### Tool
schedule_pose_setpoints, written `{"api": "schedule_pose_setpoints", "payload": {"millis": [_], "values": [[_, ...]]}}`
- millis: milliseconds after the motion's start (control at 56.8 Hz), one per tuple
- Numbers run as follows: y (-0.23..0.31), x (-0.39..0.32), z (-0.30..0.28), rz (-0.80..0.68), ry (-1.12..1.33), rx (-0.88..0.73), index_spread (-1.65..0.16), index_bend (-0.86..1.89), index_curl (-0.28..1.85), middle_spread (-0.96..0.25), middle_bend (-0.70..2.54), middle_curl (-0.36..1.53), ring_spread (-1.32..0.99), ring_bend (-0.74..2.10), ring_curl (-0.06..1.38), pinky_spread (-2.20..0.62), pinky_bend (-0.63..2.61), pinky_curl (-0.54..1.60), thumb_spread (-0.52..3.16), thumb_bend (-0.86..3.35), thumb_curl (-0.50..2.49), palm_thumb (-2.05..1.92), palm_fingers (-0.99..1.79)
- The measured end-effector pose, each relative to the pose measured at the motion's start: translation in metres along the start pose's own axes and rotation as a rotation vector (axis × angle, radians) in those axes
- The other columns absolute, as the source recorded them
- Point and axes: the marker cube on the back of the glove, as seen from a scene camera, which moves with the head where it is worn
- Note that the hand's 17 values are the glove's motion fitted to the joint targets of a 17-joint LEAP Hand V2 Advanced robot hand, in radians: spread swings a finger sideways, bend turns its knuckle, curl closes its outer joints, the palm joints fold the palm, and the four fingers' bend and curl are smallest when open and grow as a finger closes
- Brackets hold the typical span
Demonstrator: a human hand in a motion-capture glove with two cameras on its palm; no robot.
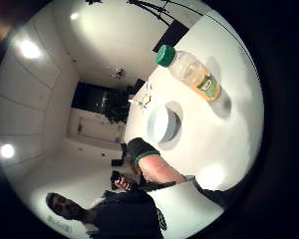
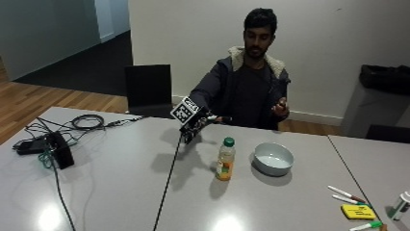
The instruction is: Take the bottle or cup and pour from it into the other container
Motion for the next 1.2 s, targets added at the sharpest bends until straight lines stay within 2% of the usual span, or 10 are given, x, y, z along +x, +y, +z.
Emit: {"api": "schedule_pose_setpoints", "payload": {"millis": [335,476,740,934,1057,1198], "values": [[-0.067,0.023,0.074,0.006,-0.394,-0.034,-0.36,0.16,0.24,0.13,0.29,0.33,0.24,0.19,0.22,0.39,0.65,0.26,0.77,-0.04,0.38,0.4,0.0],[-0.083,0.025,0.095,-0.015,-0.494,-0.022,-0.34,0.18,0.26,0.11,0.33,0.34,0.24,0.18,0.21,0.39,0.62,0.25,0.76,-0.03,0.38,0.46,0.08],[-0.093,0.015,0.12,-0.067,-0.481,-0.072,-0.33,0.13,0.26,-0.01,0.38,0.35,0.18,0.34,0.27,0.36,0.54,0.23,0.71,-0.03,0.39,0.55,0.45],[-0.098,0.015,0.127,-0.042,-0.534,-0.011,-0.33,0.13,0.26,-0.15,0.39,0.35,0.04,0.46,0.31,0.3,0.49,0.23,0.67,-0.02,0.4,0.66,0.77],[-0.103,0.011,0.131,-0.031,-0.594,0.02,-0.33,0.13,0.28,-0.25,0.4,0.37,-0.11,0.53,0.34,0.18,0.44,0.24,0.63,0.0,0.42,0.79,1.12],[-0.094,0.002,0.135,-0.049,-0.646,0.028,-0.31,0.13,0.29,-0.28,0.43,0.4,-0.16,0.56,0.37,0.04,0.47,0.28,0.58,-0.02,0.43,0.88,1.21]]}}
